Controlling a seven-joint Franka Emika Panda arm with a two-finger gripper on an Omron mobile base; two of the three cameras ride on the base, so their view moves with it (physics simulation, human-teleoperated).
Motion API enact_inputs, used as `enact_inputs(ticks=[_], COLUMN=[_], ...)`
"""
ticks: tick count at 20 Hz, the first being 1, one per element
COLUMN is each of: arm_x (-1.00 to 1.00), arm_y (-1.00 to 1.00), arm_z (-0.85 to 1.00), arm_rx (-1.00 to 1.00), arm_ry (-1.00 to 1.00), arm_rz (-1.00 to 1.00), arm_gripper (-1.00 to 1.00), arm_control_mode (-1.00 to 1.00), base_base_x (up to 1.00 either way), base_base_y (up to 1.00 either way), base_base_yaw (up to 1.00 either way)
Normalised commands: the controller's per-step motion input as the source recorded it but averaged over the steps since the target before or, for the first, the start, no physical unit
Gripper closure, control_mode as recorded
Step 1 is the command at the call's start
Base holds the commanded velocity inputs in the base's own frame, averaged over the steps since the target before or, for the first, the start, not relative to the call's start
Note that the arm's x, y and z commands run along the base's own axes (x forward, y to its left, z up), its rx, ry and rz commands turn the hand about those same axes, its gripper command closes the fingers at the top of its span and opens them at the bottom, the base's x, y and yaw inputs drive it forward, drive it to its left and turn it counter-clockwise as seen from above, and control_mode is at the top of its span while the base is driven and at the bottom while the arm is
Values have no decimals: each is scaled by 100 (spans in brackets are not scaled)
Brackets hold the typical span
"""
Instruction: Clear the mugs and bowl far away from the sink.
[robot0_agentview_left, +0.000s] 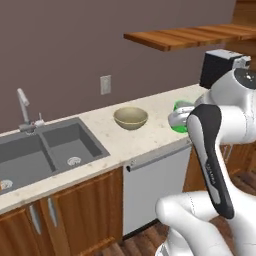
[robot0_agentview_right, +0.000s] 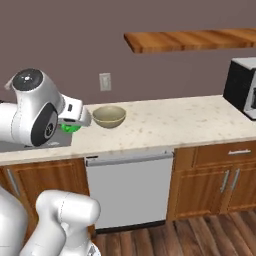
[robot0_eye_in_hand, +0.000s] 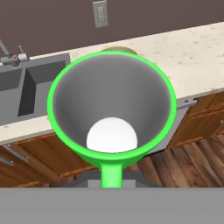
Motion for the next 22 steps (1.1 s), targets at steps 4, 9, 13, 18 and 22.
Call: enact_inputs(ticks=[4,9,13,18,22], arm_x=[0,0,0,0,0], arm_y=[0,0,0,0,0], arm_z=[0,0,0,0,0], arm_rx=[0,0,0,0,0], arm_ry=[0,0,0,0,0], arm_rz=[0,0,0,0,0], arm_gripper=[100,100,100,100,100], arm_control_mode=[100,100,100,100,100], base_base_x=[0,0,0,0,0], base_base_y=[-38,0,0,0,0], base_base_yaw=[-56,-99,-100,-100,-100])
